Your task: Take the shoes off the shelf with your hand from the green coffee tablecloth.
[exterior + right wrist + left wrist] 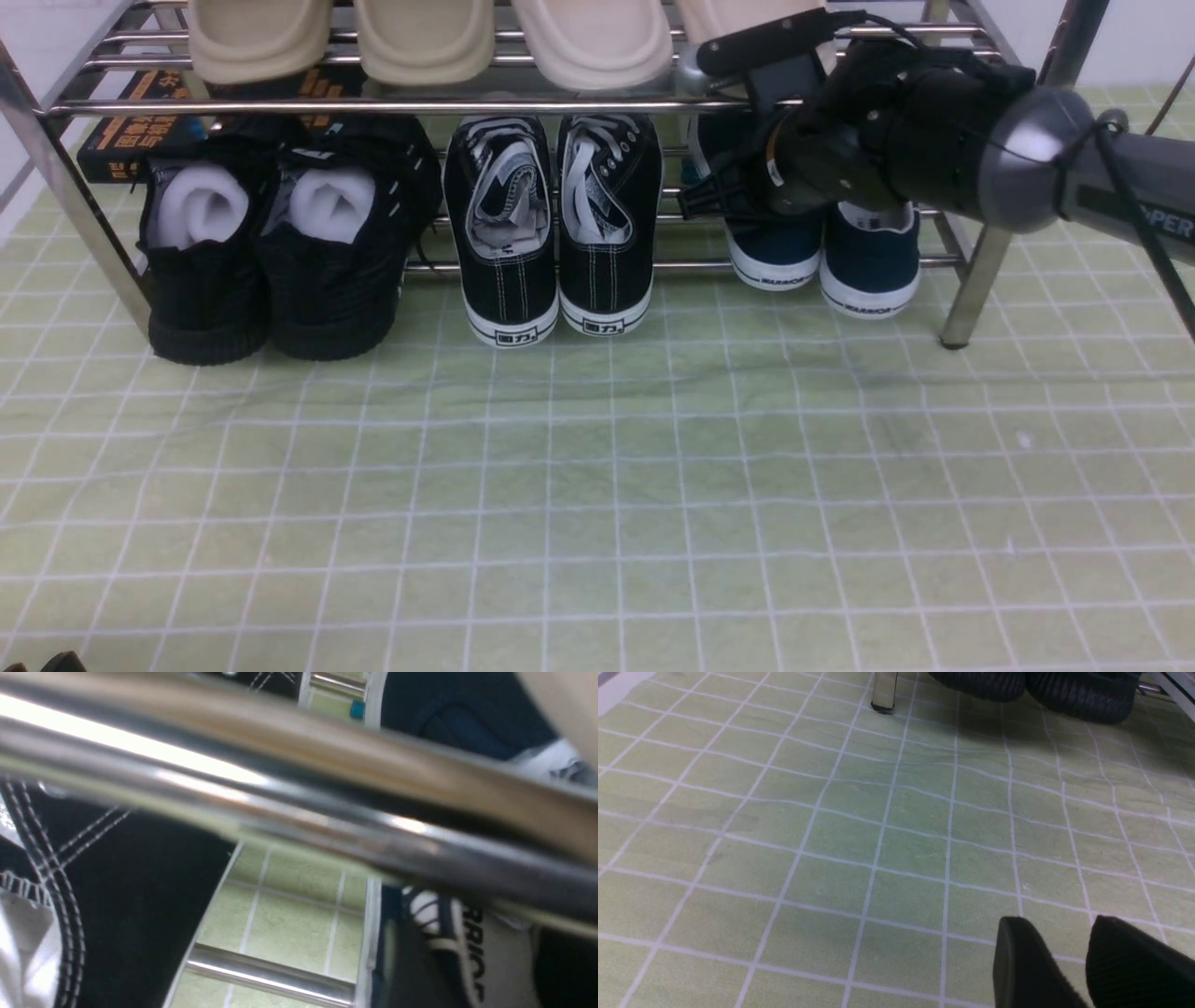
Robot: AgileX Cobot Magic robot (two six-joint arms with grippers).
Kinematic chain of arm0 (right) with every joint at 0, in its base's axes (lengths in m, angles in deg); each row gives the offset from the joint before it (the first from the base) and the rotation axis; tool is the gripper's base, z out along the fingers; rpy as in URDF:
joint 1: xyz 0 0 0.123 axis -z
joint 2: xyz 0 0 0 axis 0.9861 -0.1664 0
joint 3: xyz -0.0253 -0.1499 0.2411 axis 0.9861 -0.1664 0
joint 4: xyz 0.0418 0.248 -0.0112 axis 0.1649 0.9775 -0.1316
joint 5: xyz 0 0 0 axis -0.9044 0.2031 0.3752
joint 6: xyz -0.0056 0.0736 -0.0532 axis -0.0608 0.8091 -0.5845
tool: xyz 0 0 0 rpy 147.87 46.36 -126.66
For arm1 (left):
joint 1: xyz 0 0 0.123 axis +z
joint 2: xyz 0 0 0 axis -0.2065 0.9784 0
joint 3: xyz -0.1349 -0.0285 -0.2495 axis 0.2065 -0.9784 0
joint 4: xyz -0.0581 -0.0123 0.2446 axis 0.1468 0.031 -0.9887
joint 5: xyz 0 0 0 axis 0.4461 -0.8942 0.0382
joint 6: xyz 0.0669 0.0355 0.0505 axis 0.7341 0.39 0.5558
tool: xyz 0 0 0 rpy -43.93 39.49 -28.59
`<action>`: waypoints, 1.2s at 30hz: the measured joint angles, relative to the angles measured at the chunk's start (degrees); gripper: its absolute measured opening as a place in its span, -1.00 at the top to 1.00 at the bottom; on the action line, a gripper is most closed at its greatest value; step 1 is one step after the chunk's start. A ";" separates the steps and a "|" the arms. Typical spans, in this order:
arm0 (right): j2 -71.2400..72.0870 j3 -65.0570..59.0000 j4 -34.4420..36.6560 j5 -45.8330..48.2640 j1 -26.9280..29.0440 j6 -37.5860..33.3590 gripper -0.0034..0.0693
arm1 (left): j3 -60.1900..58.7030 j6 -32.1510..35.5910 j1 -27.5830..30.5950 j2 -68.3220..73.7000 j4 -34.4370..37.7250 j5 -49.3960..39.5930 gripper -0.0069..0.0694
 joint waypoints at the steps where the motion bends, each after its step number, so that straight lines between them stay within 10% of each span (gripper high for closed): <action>1: 0.05 0.00 0.14 0.28 0.00 -0.05 0.20 | 0.00 0.00 0.00 0.00 0.00 0.00 0.19; 6: 0.41 0.00 1.09 0.51 0.00 -0.23 0.77 | 0.00 0.00 0.00 0.00 0.00 0.00 0.19; 36: 7.97 -0.62 18.90 10.37 0.05 -12.36 0.75 | 0.00 0.00 0.00 0.00 0.00 0.00 0.19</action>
